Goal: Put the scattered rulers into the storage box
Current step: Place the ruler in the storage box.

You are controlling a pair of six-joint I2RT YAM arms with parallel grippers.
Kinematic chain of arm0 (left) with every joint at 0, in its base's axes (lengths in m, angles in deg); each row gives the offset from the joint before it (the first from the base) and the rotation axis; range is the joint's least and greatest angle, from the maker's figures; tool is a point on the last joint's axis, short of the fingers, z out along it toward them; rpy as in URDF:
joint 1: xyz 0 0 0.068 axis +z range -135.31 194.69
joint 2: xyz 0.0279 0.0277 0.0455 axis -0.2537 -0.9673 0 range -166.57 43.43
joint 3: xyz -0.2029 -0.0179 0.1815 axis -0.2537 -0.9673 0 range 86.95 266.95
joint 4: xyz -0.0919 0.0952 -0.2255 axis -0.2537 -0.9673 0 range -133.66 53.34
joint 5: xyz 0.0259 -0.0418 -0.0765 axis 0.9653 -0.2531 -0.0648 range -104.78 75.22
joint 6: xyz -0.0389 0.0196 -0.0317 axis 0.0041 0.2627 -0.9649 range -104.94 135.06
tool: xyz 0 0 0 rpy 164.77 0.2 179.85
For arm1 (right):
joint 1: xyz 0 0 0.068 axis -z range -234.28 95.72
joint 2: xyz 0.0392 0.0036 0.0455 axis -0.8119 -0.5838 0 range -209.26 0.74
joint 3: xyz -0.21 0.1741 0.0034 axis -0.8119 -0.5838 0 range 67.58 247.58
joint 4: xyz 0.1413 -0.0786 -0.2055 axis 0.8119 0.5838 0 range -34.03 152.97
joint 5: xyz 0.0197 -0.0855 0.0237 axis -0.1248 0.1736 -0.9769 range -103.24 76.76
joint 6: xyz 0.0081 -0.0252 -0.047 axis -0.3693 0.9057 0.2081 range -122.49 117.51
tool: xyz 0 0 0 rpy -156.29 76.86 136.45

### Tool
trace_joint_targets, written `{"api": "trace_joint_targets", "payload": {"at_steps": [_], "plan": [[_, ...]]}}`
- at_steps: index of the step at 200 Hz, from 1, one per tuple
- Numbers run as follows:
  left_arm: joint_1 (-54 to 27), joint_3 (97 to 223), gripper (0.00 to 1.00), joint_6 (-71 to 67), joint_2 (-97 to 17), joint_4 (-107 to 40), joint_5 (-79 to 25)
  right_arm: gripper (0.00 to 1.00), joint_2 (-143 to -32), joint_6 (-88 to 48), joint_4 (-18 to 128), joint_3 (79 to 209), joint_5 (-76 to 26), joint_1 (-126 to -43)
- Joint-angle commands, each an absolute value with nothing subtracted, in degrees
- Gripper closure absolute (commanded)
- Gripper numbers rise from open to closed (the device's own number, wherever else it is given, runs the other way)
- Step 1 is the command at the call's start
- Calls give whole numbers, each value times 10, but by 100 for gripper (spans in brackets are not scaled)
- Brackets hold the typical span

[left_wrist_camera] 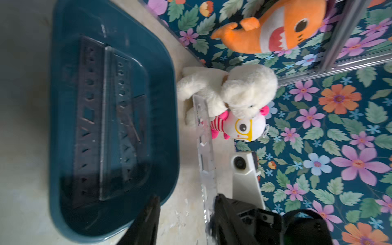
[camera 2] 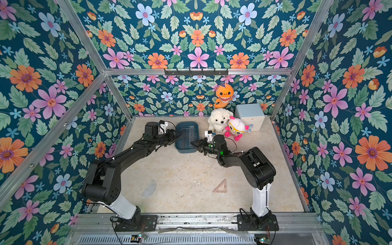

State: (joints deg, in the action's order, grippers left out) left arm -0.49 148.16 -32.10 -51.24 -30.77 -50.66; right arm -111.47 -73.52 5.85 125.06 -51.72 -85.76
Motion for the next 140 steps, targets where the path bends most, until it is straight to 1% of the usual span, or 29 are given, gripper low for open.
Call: {"api": "trace_joint_targets", "payload": {"at_steps": [1,28,57,140], "plan": [[6,1495,53,-265,-524,-378,-496,100,-1143,-675,202,1316,-540,-851],[18,1507,53,-254,-539,-391,-499,100,-1185,-620,330,1414,-537,-848],[28,1505,53,-252,-550,-389,-505,100,-1227,-577,430,1496,-525,-847],[38,1504,53,-242,-556,-396,-509,100,-1329,-570,485,1643,-520,-886]]}}
